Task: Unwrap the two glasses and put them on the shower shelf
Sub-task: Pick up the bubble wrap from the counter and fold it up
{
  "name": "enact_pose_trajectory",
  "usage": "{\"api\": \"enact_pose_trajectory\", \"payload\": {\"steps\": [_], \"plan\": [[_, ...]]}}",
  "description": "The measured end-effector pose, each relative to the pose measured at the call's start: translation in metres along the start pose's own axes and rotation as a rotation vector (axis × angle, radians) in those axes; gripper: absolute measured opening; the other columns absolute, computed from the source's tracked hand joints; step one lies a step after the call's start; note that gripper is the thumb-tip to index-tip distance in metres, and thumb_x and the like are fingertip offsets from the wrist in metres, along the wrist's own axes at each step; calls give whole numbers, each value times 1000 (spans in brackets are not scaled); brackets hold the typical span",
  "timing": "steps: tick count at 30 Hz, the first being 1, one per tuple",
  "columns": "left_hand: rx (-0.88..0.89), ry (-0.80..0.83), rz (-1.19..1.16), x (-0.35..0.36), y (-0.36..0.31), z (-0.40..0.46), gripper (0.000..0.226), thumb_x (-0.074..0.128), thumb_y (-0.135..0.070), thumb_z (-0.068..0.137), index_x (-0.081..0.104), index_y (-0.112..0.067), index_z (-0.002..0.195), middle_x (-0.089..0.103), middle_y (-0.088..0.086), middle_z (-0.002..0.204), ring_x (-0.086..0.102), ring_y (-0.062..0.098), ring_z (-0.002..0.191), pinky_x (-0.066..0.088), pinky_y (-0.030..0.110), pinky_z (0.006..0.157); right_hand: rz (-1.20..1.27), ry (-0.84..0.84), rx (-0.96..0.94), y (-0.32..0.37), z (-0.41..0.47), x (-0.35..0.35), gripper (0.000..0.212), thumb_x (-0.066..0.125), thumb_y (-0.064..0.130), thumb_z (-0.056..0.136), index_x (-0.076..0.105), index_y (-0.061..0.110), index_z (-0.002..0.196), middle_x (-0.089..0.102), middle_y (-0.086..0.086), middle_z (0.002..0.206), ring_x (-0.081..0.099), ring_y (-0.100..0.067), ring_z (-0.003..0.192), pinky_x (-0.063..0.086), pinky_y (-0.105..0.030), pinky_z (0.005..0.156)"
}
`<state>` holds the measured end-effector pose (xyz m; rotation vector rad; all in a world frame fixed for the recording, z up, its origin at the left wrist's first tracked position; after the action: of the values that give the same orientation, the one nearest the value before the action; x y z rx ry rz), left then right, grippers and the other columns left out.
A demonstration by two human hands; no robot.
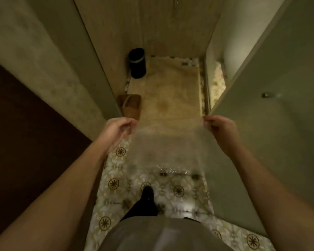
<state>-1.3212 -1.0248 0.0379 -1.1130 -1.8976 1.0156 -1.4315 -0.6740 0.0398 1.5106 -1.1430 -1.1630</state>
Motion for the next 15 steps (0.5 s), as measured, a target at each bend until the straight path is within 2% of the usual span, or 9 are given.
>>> {"api": "enact_pose_trajectory", "payload": {"steps": [2, 3, 5, 7, 11, 13, 15], "plan": [[13, 32, 45, 3, -23, 30, 17, 64, -2, 93, 77, -2, 83, 69, 9, 71, 62, 18, 63, 50, 23, 61, 16, 5, -95, 17, 26, 12, 28, 59, -15, 91, 74, 5, 105, 75, 7, 93, 70, 6, 85, 54, -12, 80], [17, 35, 97, 3, -32, 44, 7, 69, -2, 90, 76, -3, 89, 69, 8, 74, 61, 20, 68, 48, 27, 64, 51, -3, -83, 21, 38, 16, 23, 64, -11, 91, 75, 5, 102, 76, 4, 94, 71, 3, 87, 54, -13, 80], [6, 4, 157, 2, -44, 70, 12, 75, -1, 85, 76, -7, 95, 71, 8, 81, 62, 23, 74, 49, 32, 67, 216, -26, 48, 20, 61, 25, 18, 74, 0, 87, 81, 14, 94, 79, -1, 96, 73, -8, 92, 55, -16, 81], [-1, -7, 122, 4, -54, 91, 20, 77, 1, 83, 74, -8, 100, 73, 6, 84, 67, 22, 78, 56, 32, 69, 241, -69, 98, 19, 82, 27, 20, 81, 4, 79, 83, 20, 91, 79, -4, 99, 74, -15, 94, 56, -19, 82], [-32, -59, 5, 7, -64, 134, 37, 73, 7, 84, 65, -3, 118, 72, 10, 96, 73, 19, 81, 60, 31, 77, 427, -111, 159, 17, 123, 33, 34, 77, -9, 80, 76, 13, 106, 74, -8, 99, 74, -14, 84, 56, -19, 73], [-44, -68, -38, 9, -70, 156, 38, 73, 7, 84, 64, 1, 120, 75, 13, 96, 75, 20, 83, 61, 31, 79, 438, -103, 171, 15, 147, 35, 39, 75, -9, 83, 72, 12, 115, 71, -9, 102, 74, -11, 80, 56, -19, 71], [-53, -62, -44, 15, -78, 178, 37, 74, 6, 83, 66, 2, 119, 78, 15, 98, 76, 25, 90, 63, 34, 84, 419, -92, 179, 17, 173, 35, 39, 77, -7, 83, 71, 13, 116, 68, -11, 109, 74, -12, 85, 56, -20, 76]]}}
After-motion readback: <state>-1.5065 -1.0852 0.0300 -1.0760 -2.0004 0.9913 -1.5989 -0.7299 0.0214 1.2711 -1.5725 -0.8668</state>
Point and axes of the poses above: each hand's wrist, its own z-axis towards the middle knuckle, its own x-axis out of the palm, y = z × x, the point moved 7 cm from there along z, towards the middle knuckle
